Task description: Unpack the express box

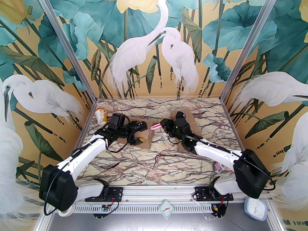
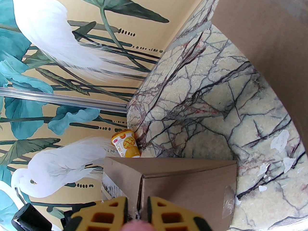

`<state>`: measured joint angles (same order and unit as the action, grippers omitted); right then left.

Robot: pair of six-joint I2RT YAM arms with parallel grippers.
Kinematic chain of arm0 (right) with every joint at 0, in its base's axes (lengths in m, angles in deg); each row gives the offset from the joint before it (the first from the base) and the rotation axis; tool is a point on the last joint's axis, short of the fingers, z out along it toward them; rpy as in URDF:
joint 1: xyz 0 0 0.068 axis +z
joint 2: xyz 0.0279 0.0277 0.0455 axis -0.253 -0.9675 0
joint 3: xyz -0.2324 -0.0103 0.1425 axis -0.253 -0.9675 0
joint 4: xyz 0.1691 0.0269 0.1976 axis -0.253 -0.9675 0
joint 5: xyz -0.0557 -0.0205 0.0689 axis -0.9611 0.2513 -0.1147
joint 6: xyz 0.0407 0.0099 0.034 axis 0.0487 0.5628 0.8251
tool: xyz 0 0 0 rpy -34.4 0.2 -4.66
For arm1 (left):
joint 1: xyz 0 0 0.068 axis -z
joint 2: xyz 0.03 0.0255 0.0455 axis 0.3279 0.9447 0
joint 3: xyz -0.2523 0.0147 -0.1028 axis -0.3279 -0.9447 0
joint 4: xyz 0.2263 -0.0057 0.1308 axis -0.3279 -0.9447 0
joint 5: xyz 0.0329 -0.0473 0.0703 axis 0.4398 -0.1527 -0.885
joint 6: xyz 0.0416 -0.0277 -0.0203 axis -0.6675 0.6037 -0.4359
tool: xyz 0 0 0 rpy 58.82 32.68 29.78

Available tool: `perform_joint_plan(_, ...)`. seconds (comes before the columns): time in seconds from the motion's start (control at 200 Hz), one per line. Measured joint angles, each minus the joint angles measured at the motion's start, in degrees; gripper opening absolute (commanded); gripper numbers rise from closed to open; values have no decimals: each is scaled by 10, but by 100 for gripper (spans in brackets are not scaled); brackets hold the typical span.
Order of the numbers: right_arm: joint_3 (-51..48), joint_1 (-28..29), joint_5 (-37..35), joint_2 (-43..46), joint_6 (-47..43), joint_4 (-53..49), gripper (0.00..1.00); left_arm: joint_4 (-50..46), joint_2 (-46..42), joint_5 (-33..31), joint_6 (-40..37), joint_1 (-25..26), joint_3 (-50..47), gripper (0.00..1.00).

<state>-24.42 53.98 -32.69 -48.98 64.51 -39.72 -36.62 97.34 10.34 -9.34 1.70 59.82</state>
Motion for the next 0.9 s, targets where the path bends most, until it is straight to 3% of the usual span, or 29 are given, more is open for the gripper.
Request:
perform_joint_plan(0.705, -26, -15, -3, 35, 14, -26, 0, 4, 22, 0, 43, 0, 14, 80)
perform_joint_plan(0.9, -26, -28, 19, 39, 12, -38, 0, 8, 22, 3, 43, 1, 14, 87)
